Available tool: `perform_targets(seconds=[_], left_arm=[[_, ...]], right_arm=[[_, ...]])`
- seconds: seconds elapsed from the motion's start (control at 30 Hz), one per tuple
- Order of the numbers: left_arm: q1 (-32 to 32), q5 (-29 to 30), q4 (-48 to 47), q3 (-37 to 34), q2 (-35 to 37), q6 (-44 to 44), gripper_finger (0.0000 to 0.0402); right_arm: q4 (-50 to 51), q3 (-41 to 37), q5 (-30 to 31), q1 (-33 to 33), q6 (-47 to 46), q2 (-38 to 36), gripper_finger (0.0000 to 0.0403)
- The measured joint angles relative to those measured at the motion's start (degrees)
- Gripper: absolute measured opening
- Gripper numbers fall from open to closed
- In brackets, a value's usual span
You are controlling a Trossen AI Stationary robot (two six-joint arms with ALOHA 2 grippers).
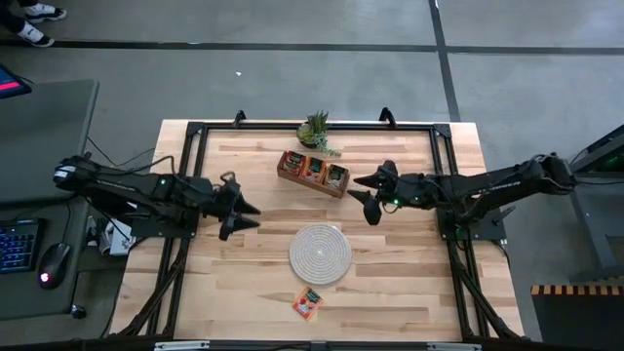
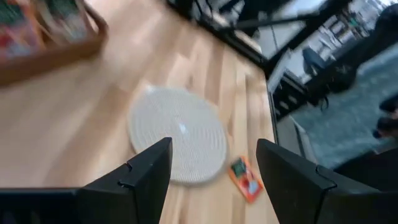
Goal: Pick & Place Tea
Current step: Put the orange tea bag into the middle section of the wooden organizer
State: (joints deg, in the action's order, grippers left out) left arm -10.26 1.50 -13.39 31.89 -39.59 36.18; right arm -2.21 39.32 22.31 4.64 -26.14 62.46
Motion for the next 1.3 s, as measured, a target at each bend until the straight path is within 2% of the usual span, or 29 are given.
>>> perform_targets(seconds=[0.1,0.2,0.43,0.53,0.63,0.73,0.8,0.87,0.97,1.07,1.17,1.3], left_arm=[[-3.6,-1.0,3.4,-2.9,-1.1,2.4,0.0228],[-8.4,0.1,9.8,-4.6,-5.1,5.7,0.0210],[-20.6,10.5,28.9,-4.3,-20.3,13.6,0.0139],[-24.6,15.0,31.7,-0.4,-29.2,18.7,0.0108],[-27.6,16.4,31.4,5.9,-37.9,22.1,0.0073],[-29.4,16.2,28.5,14.1,-46.3,23.1,0.0022],[-30.0,16.3,23.0,20.6,-51.6,23.3,0.0007],[-30.2,16.7,14.2,27.3,-56.4,23.8,0.0006],[-30.3,13.1,1.9,37.3,-63.1,23.0,0.0002],[-30.3,9.4,-5.7,45.7,-70.0,19.4,0.0001],[-30.3,7.1,-10.7,51.4,-75.8,17.4,0.0001],[-29.9,6.8,-13.5,54.4,-79.9,18.1,0.0000]], right_arm=[[0.1,0.0,2.1,2.2,-0.8,0.0,0.0204],[0.0,0.0,2.9,4.1,-0.7,0.0,0.0204],[0.1,0.0,1.7,9.2,0.8,0.0,0.0204],[0.1,0.0,1.3,12.2,0.9,0.0,0.0204],[1.1,0.0,1.7,15.4,1.9,0.0,0.0204],[2.0,0.0,2.4,18.1,2.1,0.0,0.0204],[2.6,0.0,2.9,19.8,1.9,0.0,0.0204],[3.2,0.0,3.2,21.1,0.9,0.1,0.0204],[3.2,0.0,3.1,22.3,-1.1,0.5,0.0204],[2.9,0.0,3.2,23.6,-3.7,1.8,0.0204],[0.5,0.0,3.1,25.5,-4.9,4.1,0.0204],[-3.1,0.0,4.2,28.0,-7.3,7.6,0.0204]])
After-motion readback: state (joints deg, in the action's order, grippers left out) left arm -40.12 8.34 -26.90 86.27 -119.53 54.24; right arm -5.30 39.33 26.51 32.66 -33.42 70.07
